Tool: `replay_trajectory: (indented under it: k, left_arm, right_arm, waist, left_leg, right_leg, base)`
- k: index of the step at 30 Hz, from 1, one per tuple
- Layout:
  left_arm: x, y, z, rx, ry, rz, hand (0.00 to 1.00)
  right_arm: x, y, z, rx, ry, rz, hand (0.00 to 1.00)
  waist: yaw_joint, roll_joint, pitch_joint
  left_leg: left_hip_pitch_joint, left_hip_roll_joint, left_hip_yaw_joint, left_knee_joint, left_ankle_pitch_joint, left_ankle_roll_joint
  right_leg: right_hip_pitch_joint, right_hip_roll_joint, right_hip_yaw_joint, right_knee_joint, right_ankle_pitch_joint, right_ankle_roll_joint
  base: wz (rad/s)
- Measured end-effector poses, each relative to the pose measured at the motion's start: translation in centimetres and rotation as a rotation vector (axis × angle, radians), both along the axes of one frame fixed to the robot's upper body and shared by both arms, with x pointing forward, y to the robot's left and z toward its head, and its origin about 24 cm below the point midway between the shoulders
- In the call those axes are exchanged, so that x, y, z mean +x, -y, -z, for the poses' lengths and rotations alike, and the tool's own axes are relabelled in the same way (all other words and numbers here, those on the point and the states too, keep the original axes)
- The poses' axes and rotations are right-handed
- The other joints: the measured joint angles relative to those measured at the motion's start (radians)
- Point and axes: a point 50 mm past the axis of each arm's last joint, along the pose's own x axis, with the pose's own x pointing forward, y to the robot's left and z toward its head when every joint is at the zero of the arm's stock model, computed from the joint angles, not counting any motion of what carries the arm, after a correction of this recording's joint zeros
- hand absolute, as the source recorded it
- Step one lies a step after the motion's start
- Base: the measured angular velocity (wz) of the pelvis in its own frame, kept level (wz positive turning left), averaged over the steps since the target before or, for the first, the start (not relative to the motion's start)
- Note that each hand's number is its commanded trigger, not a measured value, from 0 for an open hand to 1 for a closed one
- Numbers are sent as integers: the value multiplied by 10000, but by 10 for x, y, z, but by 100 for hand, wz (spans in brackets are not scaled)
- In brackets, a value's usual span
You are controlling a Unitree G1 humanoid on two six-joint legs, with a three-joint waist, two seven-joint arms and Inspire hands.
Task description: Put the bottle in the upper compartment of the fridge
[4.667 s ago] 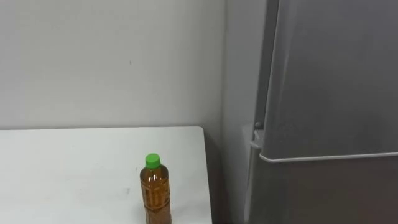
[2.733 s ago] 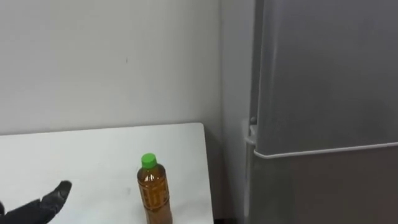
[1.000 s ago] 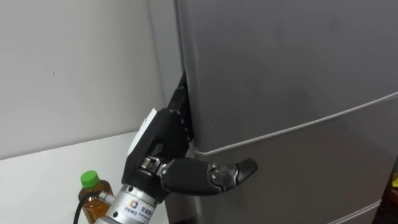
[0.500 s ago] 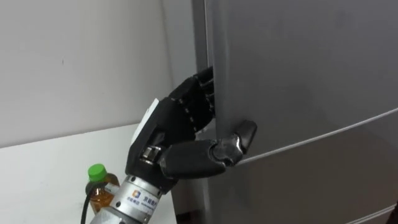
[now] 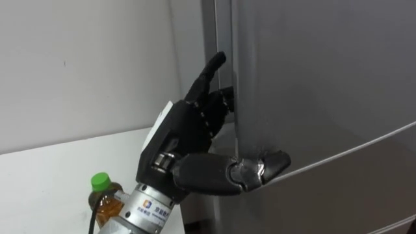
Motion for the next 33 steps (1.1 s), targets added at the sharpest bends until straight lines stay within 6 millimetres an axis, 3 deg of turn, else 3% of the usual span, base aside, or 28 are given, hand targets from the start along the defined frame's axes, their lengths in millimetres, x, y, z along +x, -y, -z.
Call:
replay_trajectory:
  k: [7, 29, 33]
  left_arm:
    - [0, 0, 0, 48, -25, 18, 0]
    - [-6, 17, 4, -171, -152, 833, 0]
    - [-8, 21, 4, -280, -149, 1027, 0]
  right_arm:
    - [1, 2, 0, -83, -51, -45, 0]
    - [5, 3, -1, -185, -32, -16, 0]
    - [3, 6, -2, -205, -36, 150, 0]
  waist:
    - [-3, 80, 27]
    - [-22, 64, 26]
    - [-23, 81, 15]
  left_leg:
    - [-35, -5, 3, 28, 1, 1]
    - [-238, -147, 46, 55, 90, 151]
    - [-243, -159, 304, 55, 94, 159]
  right_leg:
    - [-27, -6, 17, 25, 17, -5]
    - [-176, -163, 31, 22, 130, 119]
    - [-235, -196, 257, 38, 175, 177]
  base:
    - [0]
    - [1]
    - [-4]
